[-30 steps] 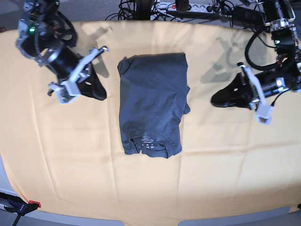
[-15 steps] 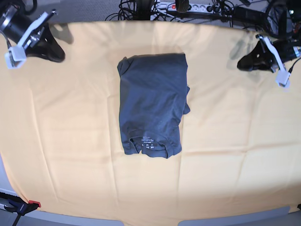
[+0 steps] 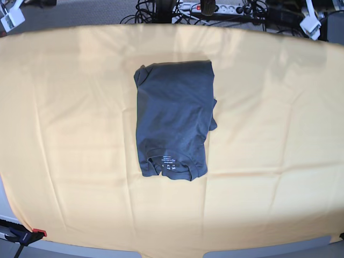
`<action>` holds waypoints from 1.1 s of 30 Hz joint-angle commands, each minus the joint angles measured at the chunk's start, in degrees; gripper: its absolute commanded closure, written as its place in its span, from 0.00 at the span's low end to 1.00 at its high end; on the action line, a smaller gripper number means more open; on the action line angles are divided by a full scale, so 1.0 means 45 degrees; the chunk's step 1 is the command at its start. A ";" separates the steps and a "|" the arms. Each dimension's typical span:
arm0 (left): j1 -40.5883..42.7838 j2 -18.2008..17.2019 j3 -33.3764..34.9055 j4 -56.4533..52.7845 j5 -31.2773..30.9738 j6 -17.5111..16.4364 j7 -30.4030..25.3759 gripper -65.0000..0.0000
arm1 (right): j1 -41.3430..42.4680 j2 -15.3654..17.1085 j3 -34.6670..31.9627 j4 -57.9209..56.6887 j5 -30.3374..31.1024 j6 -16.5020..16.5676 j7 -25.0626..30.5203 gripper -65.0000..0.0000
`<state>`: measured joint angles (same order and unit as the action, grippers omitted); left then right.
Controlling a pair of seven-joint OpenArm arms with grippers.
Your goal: Fold the T-shirt properly
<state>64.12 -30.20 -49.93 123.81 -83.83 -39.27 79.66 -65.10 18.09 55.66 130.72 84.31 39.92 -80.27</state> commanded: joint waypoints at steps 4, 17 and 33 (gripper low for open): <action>0.1753 0.0136 -0.0097 0.0097 -0.0259 -0.0034 0.0076 1.00 | -0.1409 0.0471 -0.0126 -0.1185 0.0153 0.0017 0.0060 1.00; 0.1579 0.0855 0.3852 -0.4022 0.3021 -0.0024 -0.2001 1.00 | -0.0544 0.1180 -0.6324 -0.7733 -0.3347 0.0017 0.3560 1.00; -0.5984 0.2686 1.0103 -1.6164 1.2517 0.0073 -1.3585 1.00 | 0.5566 0.1112 -1.3124 -1.6232 -1.2624 -0.0962 1.3376 1.00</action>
<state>36.16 -17.50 -4.23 50.24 -26.65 -38.44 17.72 -39.03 22.44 -3.73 57.14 26.83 34.74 -19.51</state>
